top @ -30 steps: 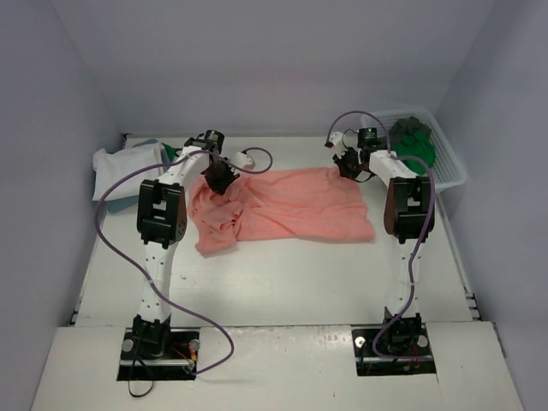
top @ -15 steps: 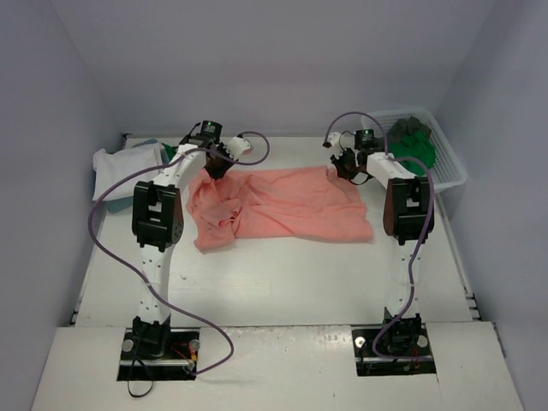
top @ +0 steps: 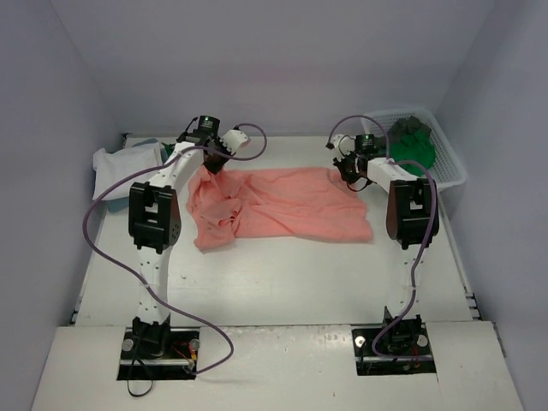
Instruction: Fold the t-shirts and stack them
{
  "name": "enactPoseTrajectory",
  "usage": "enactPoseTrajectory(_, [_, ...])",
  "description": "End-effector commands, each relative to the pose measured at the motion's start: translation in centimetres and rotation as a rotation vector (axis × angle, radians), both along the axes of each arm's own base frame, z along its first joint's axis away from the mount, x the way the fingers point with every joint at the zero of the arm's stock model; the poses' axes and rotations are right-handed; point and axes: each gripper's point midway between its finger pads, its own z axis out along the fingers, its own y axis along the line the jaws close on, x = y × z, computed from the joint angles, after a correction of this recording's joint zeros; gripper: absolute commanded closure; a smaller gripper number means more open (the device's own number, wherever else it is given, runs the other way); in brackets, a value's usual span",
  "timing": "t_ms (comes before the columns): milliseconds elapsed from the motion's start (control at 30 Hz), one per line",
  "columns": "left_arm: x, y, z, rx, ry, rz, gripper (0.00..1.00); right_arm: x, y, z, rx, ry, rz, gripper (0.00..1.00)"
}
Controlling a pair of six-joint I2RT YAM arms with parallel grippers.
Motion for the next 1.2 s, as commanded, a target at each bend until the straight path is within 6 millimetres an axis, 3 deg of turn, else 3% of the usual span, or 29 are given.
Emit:
enactPoseTrajectory(0, [1.6, 0.8, 9.9, -0.06, -0.23, 0.066, 0.93, 0.7, -1.4, 5.4, -0.014, -0.119, -0.114, 1.0])
enactPoseTrajectory(233, [0.3, 0.9, 13.4, -0.102, -0.249, 0.094, 0.93, 0.0, -2.7, 9.0, -0.004, -0.2, -0.17, 1.0])
enactPoseTrajectory(633, [-2.7, 1.5, 15.8, -0.118, -0.261, 0.109, 0.93, -1.8, -3.0, 10.1, 0.003, -0.211, -0.172, 1.0])
enactPoseTrajectory(1033, [-7.3, 2.9, 17.4, -0.138, -0.254, 0.123, 0.93, -4.8, -2.6, 12.9, 0.019, -0.267, -0.129, 1.0])
enactPoseTrajectory(1167, [-9.6, 3.1, 16.5, -0.138, -0.211, 0.116, 0.92, -6.0, -2.5, 13.6, 0.024, -0.275, -0.12, 1.0])
